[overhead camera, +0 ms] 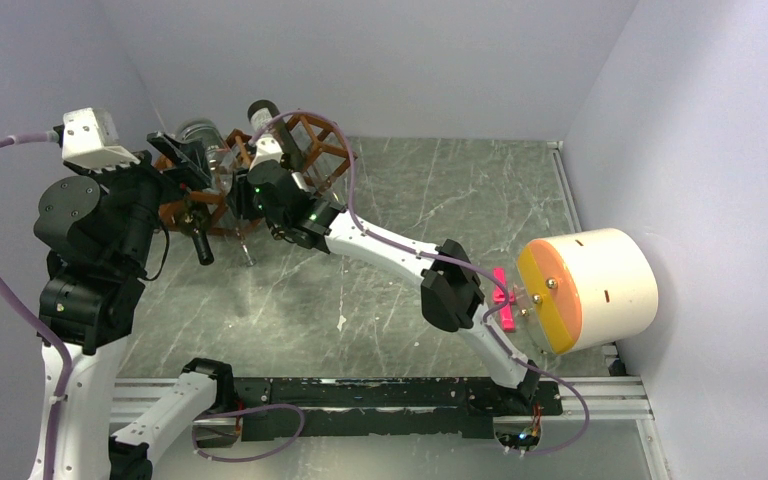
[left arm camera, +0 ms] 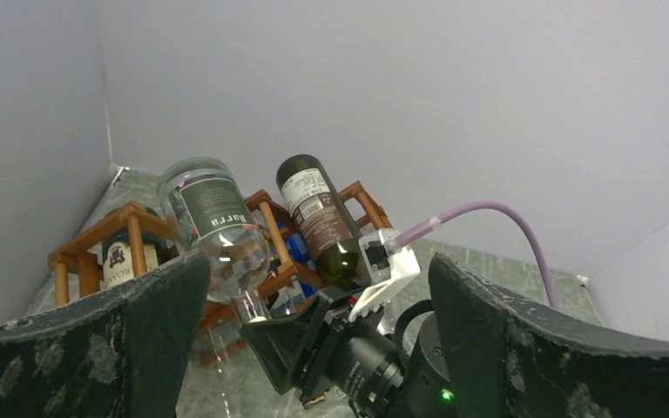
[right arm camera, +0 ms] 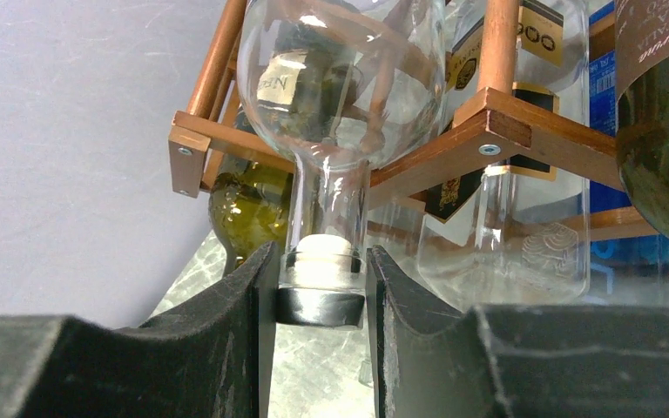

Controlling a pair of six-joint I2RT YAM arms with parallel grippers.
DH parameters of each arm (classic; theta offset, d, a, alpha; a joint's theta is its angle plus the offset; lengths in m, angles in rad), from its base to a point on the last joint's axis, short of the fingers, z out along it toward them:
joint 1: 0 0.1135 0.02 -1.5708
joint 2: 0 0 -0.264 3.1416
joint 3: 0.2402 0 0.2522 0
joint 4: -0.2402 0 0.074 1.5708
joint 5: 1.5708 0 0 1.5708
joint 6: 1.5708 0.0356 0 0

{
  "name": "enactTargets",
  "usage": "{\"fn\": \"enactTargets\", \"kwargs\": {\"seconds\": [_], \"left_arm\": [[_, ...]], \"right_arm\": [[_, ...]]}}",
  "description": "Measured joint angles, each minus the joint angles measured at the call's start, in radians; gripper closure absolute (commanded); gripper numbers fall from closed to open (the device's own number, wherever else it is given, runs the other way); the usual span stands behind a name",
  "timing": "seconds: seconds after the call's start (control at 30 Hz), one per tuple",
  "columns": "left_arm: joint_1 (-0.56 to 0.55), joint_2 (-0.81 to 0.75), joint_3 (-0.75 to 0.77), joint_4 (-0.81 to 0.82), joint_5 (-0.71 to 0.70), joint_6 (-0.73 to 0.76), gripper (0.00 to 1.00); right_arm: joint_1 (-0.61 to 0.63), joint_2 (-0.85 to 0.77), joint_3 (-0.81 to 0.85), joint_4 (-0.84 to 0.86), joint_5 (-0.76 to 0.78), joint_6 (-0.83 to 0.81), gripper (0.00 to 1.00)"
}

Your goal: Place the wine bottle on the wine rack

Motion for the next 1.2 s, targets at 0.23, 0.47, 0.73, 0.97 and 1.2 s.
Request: {"fn": "enactTargets", "kwargs": {"seconds": [0.23, 0.47, 0.73, 0.97, 1.2], "left_arm": [[0.000, -0.008, -0.014, -0.015, -0.030, -0.069, 0.01], [0.000, 0.027, 0.005, -0.068, -0.045, -0.106, 0.01], [0.000, 0.082, 0.029, -0.125, -0.051, -0.116, 0.01], [0.000, 0.069, 0.029, -0.134, -0.051, -0.070, 0.01], [0.000, 0.049, 0.029, -0.134, -0.031, 0.000, 0.01]], "right_arm": [[0.001, -0.016, -0.023, 0.000, -0.009, 0.036, 0.62], [0.006, -0.029, -0.040, -0.005, -0.029, 0.091, 0.60], [0.010, -0.083, -0.137, 0.009, -0.071, 0.179, 0.32], [0.015, -0.110, -0.217, 0.002, -0.087, 0.189, 0.17], [0.014, -0.258, -0.388, 0.039, -0.118, 0.149, 0.05]]}}
